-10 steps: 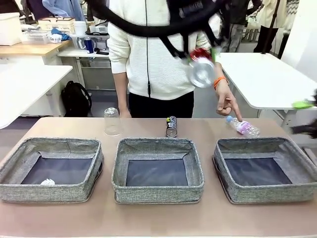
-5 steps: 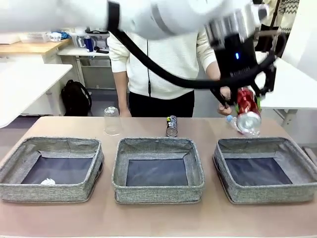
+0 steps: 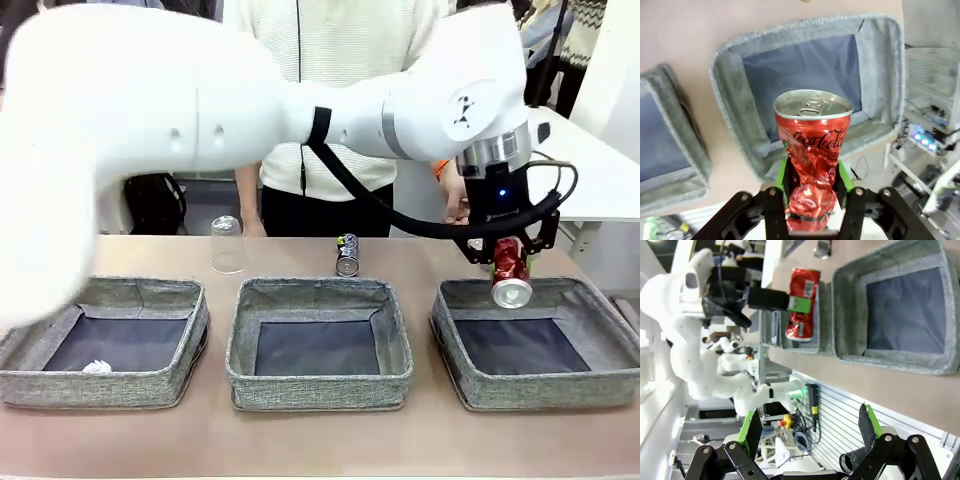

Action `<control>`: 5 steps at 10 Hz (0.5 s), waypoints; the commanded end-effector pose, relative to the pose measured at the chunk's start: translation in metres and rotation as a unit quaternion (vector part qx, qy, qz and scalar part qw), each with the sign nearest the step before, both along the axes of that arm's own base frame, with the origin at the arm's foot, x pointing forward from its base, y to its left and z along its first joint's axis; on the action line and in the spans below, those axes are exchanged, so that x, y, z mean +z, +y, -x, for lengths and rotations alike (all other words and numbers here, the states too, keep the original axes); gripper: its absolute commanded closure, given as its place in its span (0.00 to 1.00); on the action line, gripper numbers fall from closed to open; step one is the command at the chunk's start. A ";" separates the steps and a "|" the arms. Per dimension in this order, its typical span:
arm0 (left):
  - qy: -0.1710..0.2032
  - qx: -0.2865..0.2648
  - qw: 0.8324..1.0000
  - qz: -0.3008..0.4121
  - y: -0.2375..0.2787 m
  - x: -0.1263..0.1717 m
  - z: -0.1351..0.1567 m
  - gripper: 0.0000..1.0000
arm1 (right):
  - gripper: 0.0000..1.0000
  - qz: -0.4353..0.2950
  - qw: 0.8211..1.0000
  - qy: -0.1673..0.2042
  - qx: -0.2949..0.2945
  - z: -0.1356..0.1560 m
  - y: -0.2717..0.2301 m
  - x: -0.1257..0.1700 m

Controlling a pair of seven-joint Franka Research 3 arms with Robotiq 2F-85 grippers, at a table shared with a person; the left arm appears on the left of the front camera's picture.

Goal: Sort the waste into the appropriate baskets.
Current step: Place the picked waste into the Fabric basket indicated by the person.

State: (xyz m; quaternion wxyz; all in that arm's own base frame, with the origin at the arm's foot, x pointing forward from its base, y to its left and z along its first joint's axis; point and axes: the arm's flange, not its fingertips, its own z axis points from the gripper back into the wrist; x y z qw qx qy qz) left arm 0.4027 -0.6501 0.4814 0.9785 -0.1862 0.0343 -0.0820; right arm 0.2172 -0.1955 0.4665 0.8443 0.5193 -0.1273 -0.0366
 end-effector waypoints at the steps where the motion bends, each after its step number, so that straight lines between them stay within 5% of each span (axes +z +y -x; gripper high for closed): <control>1: -0.002 0.013 1.000 -0.026 -0.036 0.015 -0.015 0.58 | 0.00 0.002 1.000 0.003 -0.009 -0.004 0.000 0.002; 5: 0.002 0.011 0.999 -0.036 -0.036 0.012 -0.011 0.58 | 0.00 0.002 1.000 0.003 -0.009 -0.004 0.000 0.002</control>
